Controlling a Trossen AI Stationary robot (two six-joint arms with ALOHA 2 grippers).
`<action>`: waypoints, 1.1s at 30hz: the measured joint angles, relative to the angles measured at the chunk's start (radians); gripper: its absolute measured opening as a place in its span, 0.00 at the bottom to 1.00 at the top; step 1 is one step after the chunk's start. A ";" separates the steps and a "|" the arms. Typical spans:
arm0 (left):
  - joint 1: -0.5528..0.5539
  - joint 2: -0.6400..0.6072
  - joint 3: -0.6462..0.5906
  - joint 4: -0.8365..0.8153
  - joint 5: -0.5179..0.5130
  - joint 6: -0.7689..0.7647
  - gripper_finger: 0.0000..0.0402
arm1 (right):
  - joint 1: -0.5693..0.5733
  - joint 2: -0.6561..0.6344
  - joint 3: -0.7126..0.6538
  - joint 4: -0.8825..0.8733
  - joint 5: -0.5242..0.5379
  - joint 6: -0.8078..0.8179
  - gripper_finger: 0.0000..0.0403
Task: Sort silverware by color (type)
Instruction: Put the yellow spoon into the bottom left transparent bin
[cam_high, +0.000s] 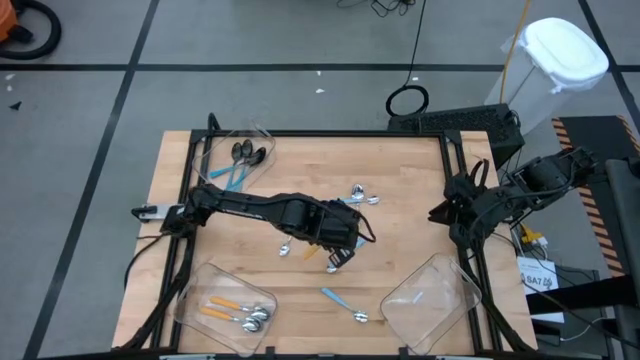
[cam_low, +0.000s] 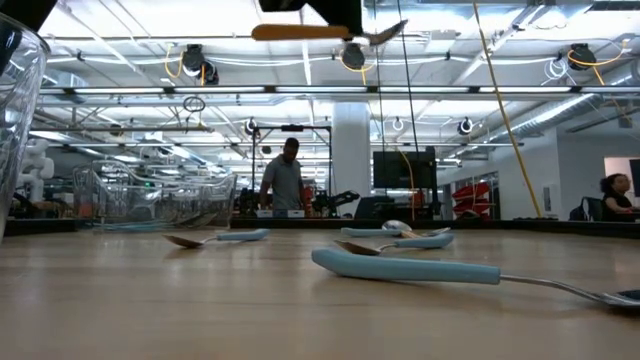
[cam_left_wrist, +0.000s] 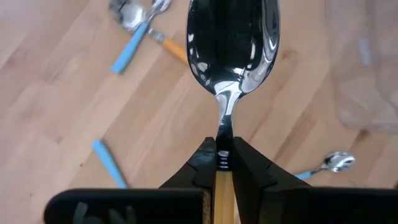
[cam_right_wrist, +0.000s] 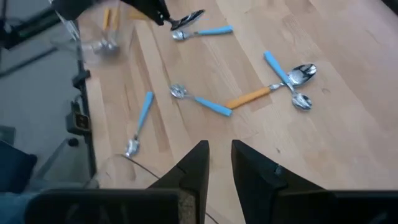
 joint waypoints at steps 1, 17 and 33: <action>-0.001 -0.004 0.000 0.005 -0.004 0.011 0.07 | 0.000 0.002 0.000 0.013 0.001 0.015 0.16; -0.045 -0.079 0.000 -0.004 -0.084 0.186 0.07 | 0.002 0.117 0.000 0.189 0.049 0.310 0.16; -0.202 -0.103 0.000 -0.119 -0.170 0.211 0.07 | 0.003 0.308 0.000 0.302 -0.021 0.447 0.16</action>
